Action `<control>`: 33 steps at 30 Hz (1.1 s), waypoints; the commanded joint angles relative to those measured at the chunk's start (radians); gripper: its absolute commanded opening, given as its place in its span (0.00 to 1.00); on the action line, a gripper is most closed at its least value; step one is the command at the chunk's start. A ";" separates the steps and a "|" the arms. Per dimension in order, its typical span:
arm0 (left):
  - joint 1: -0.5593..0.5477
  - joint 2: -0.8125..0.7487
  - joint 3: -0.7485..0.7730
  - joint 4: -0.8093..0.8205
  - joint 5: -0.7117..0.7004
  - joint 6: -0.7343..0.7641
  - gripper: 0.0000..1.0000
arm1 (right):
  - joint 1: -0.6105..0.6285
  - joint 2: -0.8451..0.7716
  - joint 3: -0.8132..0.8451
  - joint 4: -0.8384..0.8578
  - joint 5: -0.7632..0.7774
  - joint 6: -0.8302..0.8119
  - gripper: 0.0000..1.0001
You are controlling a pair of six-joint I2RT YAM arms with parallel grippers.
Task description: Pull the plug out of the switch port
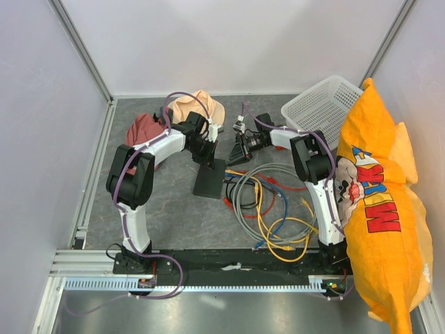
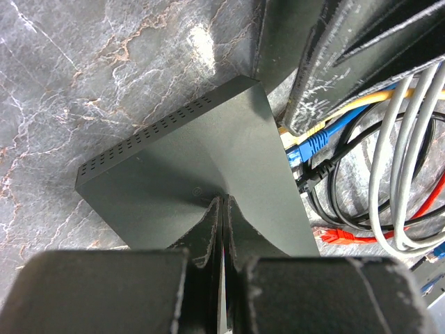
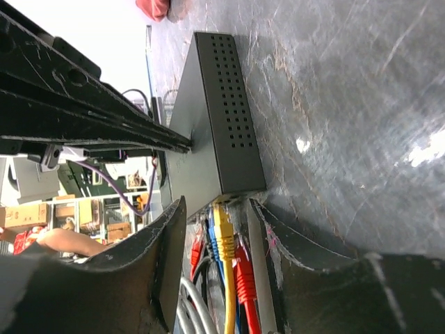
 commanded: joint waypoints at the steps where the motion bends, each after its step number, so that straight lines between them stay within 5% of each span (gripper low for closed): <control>1: 0.002 0.019 -0.039 -0.074 -0.060 0.060 0.02 | -0.007 -0.046 0.003 -0.109 0.073 -0.126 0.49; 6: 0.004 0.018 -0.050 -0.066 -0.066 0.061 0.02 | -0.002 -0.092 0.005 -0.257 0.182 -0.257 0.49; 33: 0.002 0.031 -0.050 -0.059 -0.083 0.068 0.02 | 0.044 0.005 0.074 -0.264 0.117 -0.249 0.40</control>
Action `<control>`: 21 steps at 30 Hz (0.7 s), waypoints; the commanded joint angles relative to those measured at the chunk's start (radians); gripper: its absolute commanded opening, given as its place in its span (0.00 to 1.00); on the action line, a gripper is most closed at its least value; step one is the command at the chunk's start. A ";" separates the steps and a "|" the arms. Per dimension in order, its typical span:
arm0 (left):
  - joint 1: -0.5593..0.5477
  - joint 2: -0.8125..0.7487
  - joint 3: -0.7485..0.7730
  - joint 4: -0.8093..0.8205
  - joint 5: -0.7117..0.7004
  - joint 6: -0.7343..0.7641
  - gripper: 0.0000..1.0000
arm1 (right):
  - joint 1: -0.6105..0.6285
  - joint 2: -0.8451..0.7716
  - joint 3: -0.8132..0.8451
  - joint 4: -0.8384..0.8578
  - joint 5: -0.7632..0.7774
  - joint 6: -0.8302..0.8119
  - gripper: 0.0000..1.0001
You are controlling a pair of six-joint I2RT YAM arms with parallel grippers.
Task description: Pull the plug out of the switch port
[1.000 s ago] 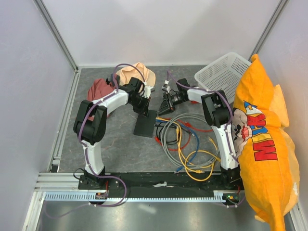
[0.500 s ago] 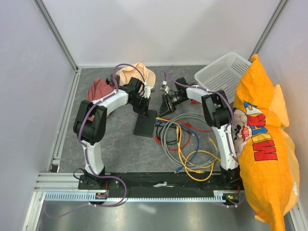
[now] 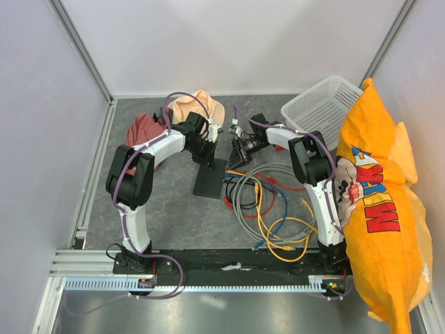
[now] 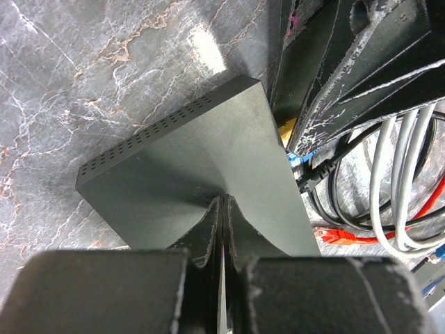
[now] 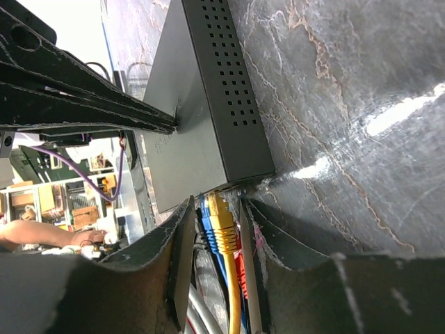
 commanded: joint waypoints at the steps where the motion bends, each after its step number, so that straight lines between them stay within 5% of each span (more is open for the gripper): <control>1: 0.001 0.035 -0.040 -0.071 -0.083 0.065 0.02 | 0.003 0.036 0.026 -0.005 -0.002 -0.029 0.39; 10: 0.002 0.036 -0.038 -0.071 -0.081 0.065 0.02 | 0.003 0.030 0.022 -0.008 0.041 -0.031 0.36; 21: 0.001 0.035 -0.038 -0.070 -0.087 0.073 0.02 | 0.001 0.031 0.020 -0.008 0.074 -0.028 0.10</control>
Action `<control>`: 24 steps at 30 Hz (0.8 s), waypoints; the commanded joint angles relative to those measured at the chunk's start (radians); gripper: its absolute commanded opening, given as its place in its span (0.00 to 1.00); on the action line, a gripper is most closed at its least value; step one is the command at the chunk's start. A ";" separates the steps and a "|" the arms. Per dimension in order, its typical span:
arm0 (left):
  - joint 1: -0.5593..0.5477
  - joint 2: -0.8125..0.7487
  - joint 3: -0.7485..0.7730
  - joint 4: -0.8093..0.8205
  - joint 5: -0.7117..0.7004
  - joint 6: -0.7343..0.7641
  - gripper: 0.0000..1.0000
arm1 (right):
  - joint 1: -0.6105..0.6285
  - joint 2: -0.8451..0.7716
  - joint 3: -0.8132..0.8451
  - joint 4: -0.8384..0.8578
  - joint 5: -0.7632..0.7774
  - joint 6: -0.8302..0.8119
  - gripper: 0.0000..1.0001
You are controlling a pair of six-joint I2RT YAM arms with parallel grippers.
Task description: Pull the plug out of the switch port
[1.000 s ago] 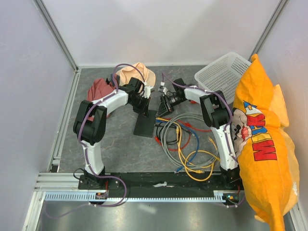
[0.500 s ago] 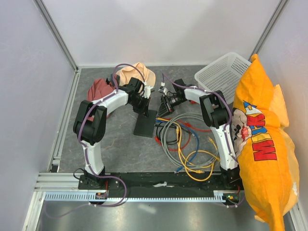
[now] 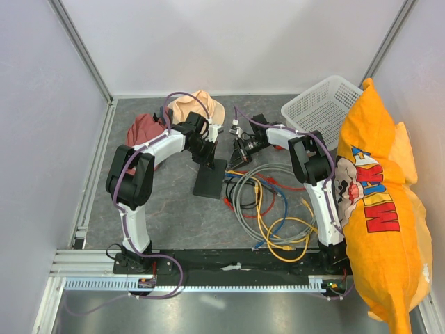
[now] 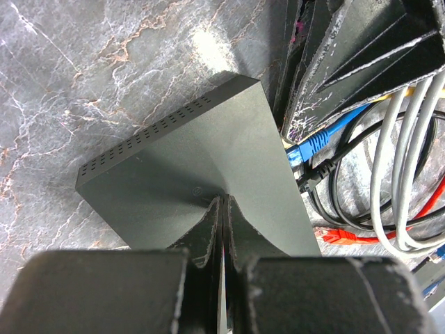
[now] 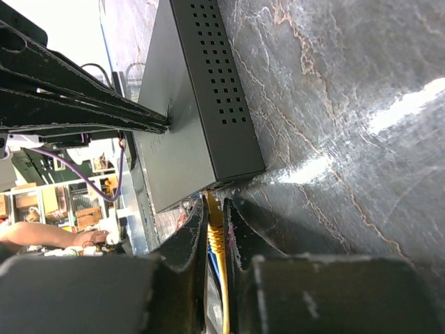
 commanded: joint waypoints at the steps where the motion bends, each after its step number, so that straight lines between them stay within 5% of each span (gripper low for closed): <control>1: 0.001 0.035 -0.038 -0.070 -0.087 0.068 0.02 | 0.003 0.019 0.016 -0.001 0.067 -0.029 0.09; 3: 0.001 0.035 -0.043 -0.071 -0.087 0.070 0.02 | 0.000 0.017 0.016 0.001 0.068 -0.029 0.00; 24: 0.001 0.052 -0.038 -0.064 -0.062 0.070 0.02 | -0.041 -0.050 -0.009 -0.200 0.110 -0.256 0.00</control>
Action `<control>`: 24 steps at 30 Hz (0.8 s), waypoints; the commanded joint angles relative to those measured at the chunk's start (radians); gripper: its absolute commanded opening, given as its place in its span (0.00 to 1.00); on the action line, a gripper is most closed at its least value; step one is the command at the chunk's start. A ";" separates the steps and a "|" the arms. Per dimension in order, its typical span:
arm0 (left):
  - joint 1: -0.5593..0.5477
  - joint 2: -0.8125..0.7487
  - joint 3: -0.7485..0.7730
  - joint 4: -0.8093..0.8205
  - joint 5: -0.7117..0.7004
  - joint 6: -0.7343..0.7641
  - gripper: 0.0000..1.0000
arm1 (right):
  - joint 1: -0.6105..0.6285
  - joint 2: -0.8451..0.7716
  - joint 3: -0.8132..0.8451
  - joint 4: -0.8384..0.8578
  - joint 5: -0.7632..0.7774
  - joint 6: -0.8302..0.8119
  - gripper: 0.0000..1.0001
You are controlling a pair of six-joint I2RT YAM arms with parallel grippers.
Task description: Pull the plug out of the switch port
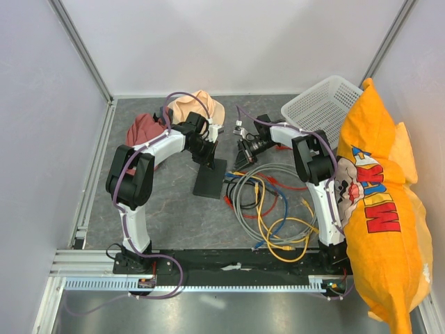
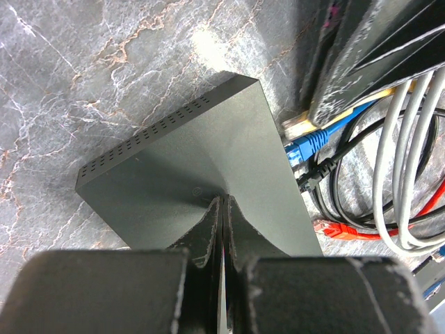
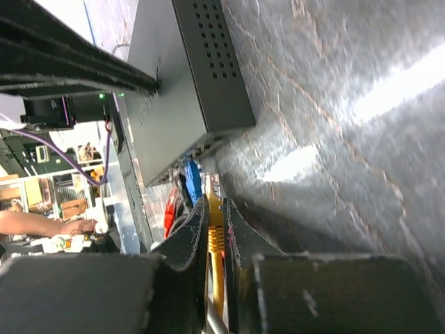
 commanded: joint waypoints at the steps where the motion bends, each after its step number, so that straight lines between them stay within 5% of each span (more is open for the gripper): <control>1: 0.001 0.052 -0.038 -0.062 -0.063 0.054 0.02 | -0.013 -0.037 -0.009 -0.076 0.087 -0.118 0.00; 11: 0.001 0.049 -0.037 -0.060 -0.070 0.066 0.02 | -0.070 -0.119 0.119 -0.099 0.161 -0.170 0.00; 19: -0.002 0.073 -0.013 -0.056 -0.053 0.057 0.02 | -0.150 -0.276 0.212 -0.294 0.445 -0.404 0.00; 24: -0.010 0.105 0.024 -0.057 -0.038 0.047 0.02 | -0.167 -0.397 0.101 -0.276 0.673 -0.490 0.00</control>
